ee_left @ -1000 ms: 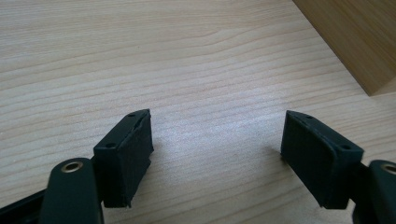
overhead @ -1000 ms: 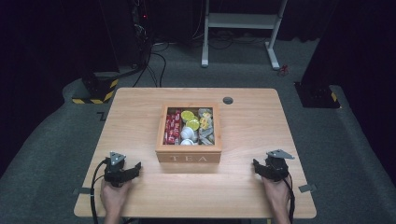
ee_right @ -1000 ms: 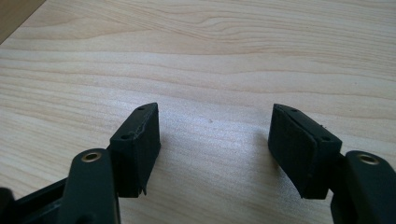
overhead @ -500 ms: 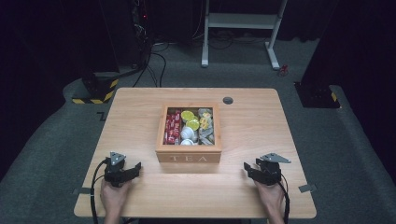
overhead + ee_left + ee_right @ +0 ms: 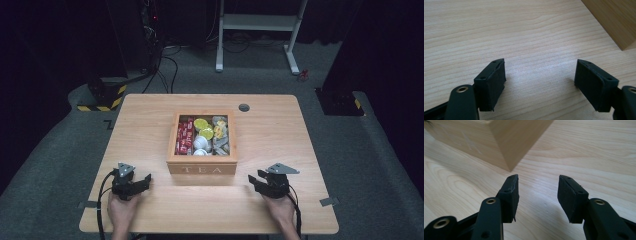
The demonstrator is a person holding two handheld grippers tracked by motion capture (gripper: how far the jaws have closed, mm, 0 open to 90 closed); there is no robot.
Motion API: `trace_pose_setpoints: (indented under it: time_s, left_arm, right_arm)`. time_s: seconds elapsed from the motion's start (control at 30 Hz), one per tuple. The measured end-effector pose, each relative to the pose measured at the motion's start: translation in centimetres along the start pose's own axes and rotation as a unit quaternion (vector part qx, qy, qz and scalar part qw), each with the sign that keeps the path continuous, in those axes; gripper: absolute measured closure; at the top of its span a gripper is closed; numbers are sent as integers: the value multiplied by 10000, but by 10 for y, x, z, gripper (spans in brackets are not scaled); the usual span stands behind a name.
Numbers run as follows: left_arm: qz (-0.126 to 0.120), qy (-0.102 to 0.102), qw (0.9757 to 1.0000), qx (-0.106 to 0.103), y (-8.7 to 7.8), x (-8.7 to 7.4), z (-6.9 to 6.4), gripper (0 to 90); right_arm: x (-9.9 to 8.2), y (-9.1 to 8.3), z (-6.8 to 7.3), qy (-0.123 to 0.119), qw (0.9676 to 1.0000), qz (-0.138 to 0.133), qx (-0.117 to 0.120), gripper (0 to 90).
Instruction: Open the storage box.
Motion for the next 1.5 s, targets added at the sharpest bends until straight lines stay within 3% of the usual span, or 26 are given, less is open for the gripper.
trace_pose_setpoints:
  time_s: [0.27, 0.9, 1.23, 1.37, 1.43, 1.5]
  left_arm:
    - [-3, -5, 10000, -4, 0, 0, 0, 254]
    - [1, 3, 10000, -1, 0, 0, 1, 259]
    - [-2, -2, 10000, 2, 0, 0, 1, 259]
    - [-5, -5, 10000, 19, 0, 0, 1, 261]
    - [-5, -9, 10000, 21, 0, 0, 1, 262]
    - [-5, -9, 10000, 22, 0, 0, 1, 262]
  right_arm:
    - [20, 5, 20, -421, 9988, -152, 221, 625]
    - [39, 21, 35, -519, 9977, -195, 382, 707]
    - [47, 20, 36, -521, 9977, -257, 343, 740]
    - [56, 15, 36, -491, 9971, -423, 389, 752]
    - [57, 15, 36, -622, 9970, -346, 315, 752]
    - [57, 15, 35, -587, 9971, -354, 343, 752]
Point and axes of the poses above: each handheld gripper's, and its own axes: y roughly forward along the jaws, x roughly out of its top, z roughly to its left, the point moved 8 cm from there along y, roughly forward along the jaws, and after that the axes turned 7 degrees about -y, right-handed, at the moved point
